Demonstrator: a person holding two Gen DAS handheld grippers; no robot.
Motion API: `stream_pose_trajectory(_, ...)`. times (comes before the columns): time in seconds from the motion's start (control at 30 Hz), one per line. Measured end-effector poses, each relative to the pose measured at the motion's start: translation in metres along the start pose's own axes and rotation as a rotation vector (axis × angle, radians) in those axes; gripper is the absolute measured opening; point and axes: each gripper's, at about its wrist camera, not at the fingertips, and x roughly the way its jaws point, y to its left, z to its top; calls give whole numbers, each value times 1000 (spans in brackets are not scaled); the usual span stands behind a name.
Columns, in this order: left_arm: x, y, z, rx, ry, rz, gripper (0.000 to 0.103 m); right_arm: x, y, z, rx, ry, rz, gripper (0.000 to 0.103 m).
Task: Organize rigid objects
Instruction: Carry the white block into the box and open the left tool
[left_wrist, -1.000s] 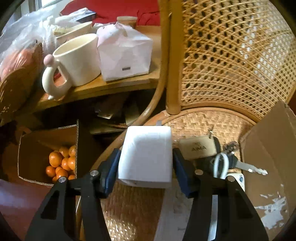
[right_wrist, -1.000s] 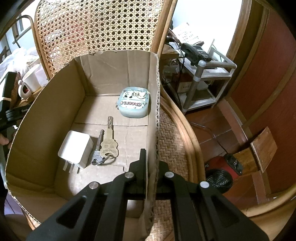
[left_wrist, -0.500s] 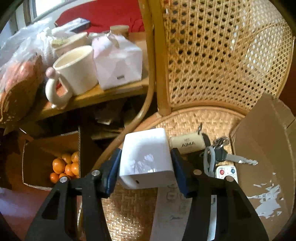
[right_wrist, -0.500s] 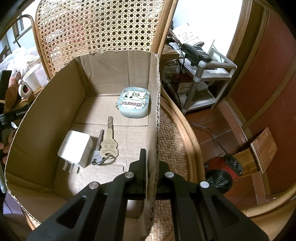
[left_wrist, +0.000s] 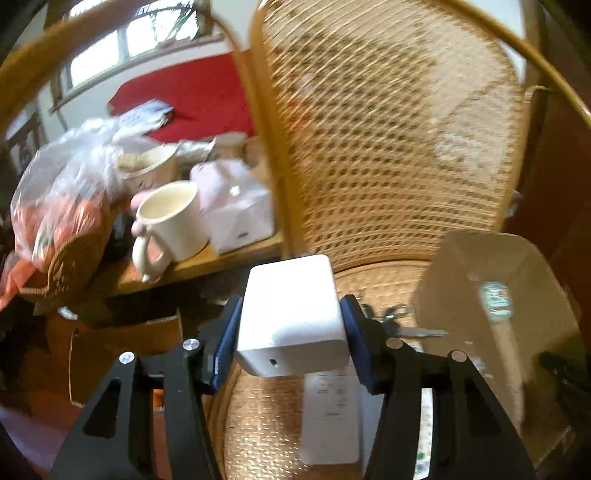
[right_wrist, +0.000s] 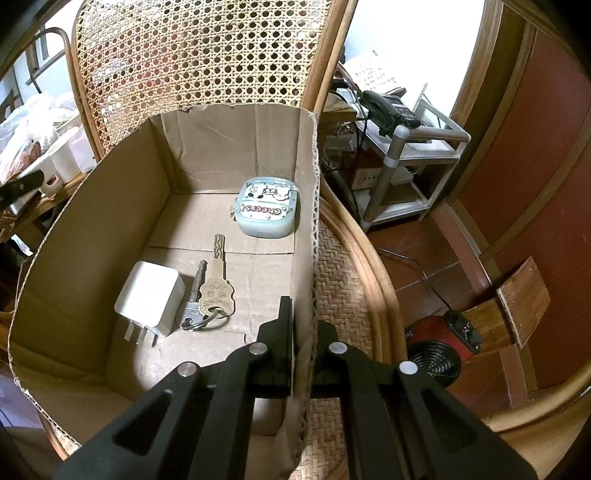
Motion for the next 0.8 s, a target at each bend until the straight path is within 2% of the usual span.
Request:
stream_pose_trajectory(0.1,-21,-15,3,24,-40,-10,52,0,0,0,-1,0,0,7)
stream_pose_trajectory(0.23,-52,-32,7,18,-120,-82,52,0,-1,0,0,1,-5,7)
stream_pose_trajectory(0.43,-87,-56,9,29,-227,-79,52,1,0,-2,5,5,-13,7)
stream_pose_trajectory(0.6,-101,-69,7,31,-249,-123,52,1,0,-2,6,4,-12,7)
stream_pose_trajectory(0.7,-101,-80,5,53,-236,-152,52,1,0,-2,7,5,-12,7)
stream_pose_trajectory(0.8,-98,-93,1,92,-221,-151,53,1,1,-2,12,3,-12,7)
